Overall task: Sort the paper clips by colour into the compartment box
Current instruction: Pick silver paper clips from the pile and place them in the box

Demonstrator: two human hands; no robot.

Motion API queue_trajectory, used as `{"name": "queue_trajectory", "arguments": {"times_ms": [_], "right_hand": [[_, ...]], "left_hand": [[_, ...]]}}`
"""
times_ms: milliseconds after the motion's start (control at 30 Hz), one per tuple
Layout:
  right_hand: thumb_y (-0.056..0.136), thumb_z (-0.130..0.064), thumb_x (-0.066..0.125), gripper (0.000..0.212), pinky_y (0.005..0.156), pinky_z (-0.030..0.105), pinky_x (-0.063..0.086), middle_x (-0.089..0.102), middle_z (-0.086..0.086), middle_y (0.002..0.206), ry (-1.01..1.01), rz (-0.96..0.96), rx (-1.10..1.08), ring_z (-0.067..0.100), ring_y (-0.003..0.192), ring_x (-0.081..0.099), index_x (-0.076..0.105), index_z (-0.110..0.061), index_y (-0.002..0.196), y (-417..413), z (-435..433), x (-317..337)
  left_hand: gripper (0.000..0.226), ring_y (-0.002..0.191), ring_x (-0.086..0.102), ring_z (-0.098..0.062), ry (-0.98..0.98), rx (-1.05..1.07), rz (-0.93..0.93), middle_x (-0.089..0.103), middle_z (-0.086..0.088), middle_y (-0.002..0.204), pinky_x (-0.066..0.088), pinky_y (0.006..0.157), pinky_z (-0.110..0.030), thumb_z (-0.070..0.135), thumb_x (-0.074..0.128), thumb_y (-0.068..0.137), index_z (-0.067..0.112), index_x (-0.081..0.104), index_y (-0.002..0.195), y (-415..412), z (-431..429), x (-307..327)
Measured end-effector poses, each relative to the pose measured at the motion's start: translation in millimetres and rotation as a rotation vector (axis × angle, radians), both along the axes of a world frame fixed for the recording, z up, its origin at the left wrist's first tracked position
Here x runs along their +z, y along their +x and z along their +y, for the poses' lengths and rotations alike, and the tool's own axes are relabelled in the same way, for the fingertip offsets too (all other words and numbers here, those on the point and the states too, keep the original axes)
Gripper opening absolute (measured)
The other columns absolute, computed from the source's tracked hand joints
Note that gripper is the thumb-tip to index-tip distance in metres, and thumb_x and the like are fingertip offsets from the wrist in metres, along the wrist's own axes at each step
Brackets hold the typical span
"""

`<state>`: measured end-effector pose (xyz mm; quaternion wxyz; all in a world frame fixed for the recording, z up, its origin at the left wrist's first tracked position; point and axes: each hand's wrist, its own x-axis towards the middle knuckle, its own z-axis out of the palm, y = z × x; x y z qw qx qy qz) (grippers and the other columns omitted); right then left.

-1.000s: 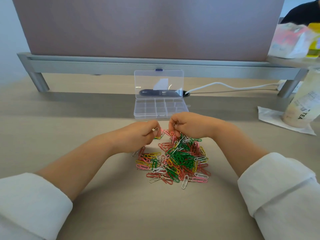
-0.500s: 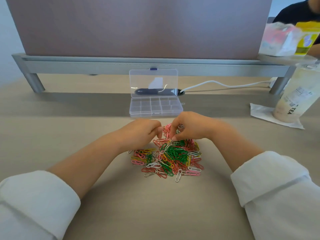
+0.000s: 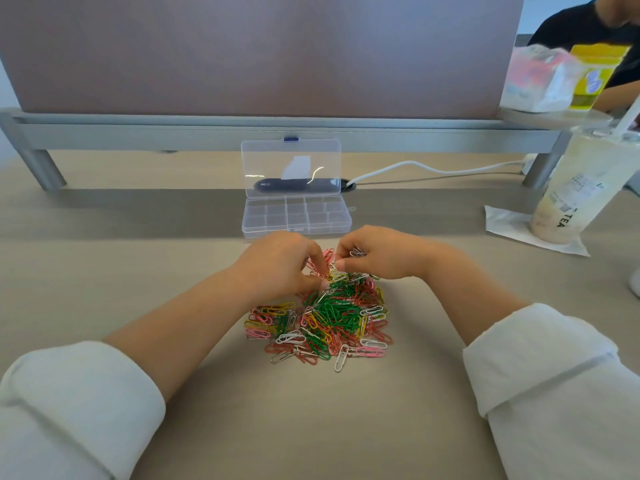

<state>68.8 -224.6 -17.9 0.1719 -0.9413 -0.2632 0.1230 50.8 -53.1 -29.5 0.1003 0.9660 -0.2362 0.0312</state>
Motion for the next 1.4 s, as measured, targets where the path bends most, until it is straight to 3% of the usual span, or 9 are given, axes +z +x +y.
{"name": "queue_trajectory", "arguments": {"times_ms": [200, 367, 467, 567, 733, 867, 1067, 1167, 1400], "right_hand": [[0.099, -0.027, 0.039, 0.012, 0.061, 0.018, 0.035, 0.045, -0.01, 0.074, -0.004, 0.049, -0.036, 0.015, 0.078, 0.045, 0.044, -0.017, 0.094, 3.8, 0.4, -5.5], [0.099, -0.019, 0.037, 0.019, 0.062, 0.022, 0.04, 0.048, -0.008, 0.075, 0.059, 0.058, -0.109, 0.017, 0.077, 0.05, 0.053, -0.015, 0.109, 5.9, -3.3, -6.5], [0.098, -0.013, 0.036, 0.025, 0.064, 0.025, 0.041, 0.047, -0.01, 0.073, 0.028, 0.068, -0.105, 0.018, 0.078, 0.051, 0.058, -0.014, 0.11, 8.5, -5.6, -6.3], [0.099, -0.014, 0.035, 0.025, 0.062, 0.015, 0.035, 0.044, -0.014, 0.074, 0.032, 0.072, -0.127, 0.013, 0.08, 0.046, 0.057, -0.012, 0.111, 9.1, -8.7, -4.8], [0.1, -0.033, 0.035, 0.037, 0.058, 0.024, 0.032, 0.041, -0.005, 0.064, 0.079, 0.028, -0.148, 0.012, 0.062, 0.039, 0.043, -0.019, 0.066, 9.1, -12.5, -2.3], [0.095, -0.043, 0.043, 0.048, 0.052, 0.028, 0.023, 0.027, -0.001, 0.056, 0.097, 0.026, -0.153, 0.013, 0.051, 0.026, 0.031, -0.016, 0.056, 6.2, -13.5, 0.5], [0.083, -0.027, 0.068, 0.005, 0.05, 0.011, 0.029, 0.05, -0.024, 0.046, 0.161, 0.015, -0.102, -0.012, 0.048, 0.046, 0.065, -0.024, 0.083, 1.9, -16.9, 0.9], [0.081, -0.018, 0.07, 0.009, 0.05, 0.01, 0.029, 0.042, -0.014, 0.054, 0.126, -0.033, -0.124, -0.002, 0.05, 0.042, 0.071, -0.019, 0.091, 1.7, -18.2, -0.2], [0.077, -0.017, 0.073, 0.008, 0.049, 0.01, 0.029, 0.044, -0.017, 0.055, 0.056, -0.001, -0.124, -0.006, 0.053, 0.046, 0.073, -0.018, 0.085, 0.4, -21.4, 2.0]], "left_hand": [[0.024, 0.056, 0.035, 0.003, -0.012, 0.028, 0.013, 0.04, 0.015, 0.059, 0.025, 0.049, -0.016, 0.048, 0.064, 0.079, 0.029, 0.069, 0.093, 2.2, 0.7, -1.0], [0.025, 0.056, 0.037, -0.001, -0.02, -0.01, -0.045, 0.034, 0.02, 0.058, 0.031, 0.056, -0.021, 0.046, 0.06, 0.084, 0.03, 0.068, 0.101, 0.7, -5.9, -1.6], [0.026, 0.077, 0.05, -0.01, 0.041, -0.032, -0.069, 0.052, 0.014, 0.07, 0.039, 0.067, -0.025, 0.047, 0.059, 0.084, 0.033, 0.067, 0.105, 1.3, -11.2, -2.3], [0.025, 0.095, 0.058, -0.014, 0.094, -0.037, -0.109, 0.067, 0.007, 0.098, 0.045, 0.074, -0.027, 0.045, 0.056, 0.087, 0.034, 0.066, 0.107, 3.0, -14.8, -3.9], [0.023, 0.092, 0.059, -0.017, 0.141, -0.035, -0.136, 0.068, 0.003, 0.097, 0.046, 0.071, -0.026, 0.038, 0.051, 0.09, 0.029, 0.065, 0.106, 2.7, -13.9, -1.4], [0.015, 0.076, 0.054, -0.018, 0.104, -0.006, -0.124, 0.059, 0.004, 0.079, 0.043, 0.065, -0.028, 0.032, 0.047, 0.089, 0.024, 0.059, 0.092, 3.1, -10.8, 3.6], [0.02, 0.074, 0.053, -0.022, 0.088, -0.026, -0.029, 0.059, -0.001, 0.079, 0.047, 0.071, -0.039, 0.029, 0.035, 0.095, 0.017, 0.05, 0.092, 4.9, -5.6, 2.5], [0.02, 0.069, 0.045, -0.019, 0.034, -0.009, 0.044, 0.048, 0.004, 0.069, 0.037, 0.064, -0.034, 0.025, 0.03, 0.097, 0.015, 0.045, 0.086, 6.0, -3.6, 3.8], [0.032, 0.058, 0.036, -0.013, -0.187, 0.024, 0.156, 0.043, 0.003, 0.064, 0.03, 0.055, -0.027, 0.021, 0.035, 0.098, 0.022, 0.037, 0.066, 11.0, -2.2, -0.3]]}}
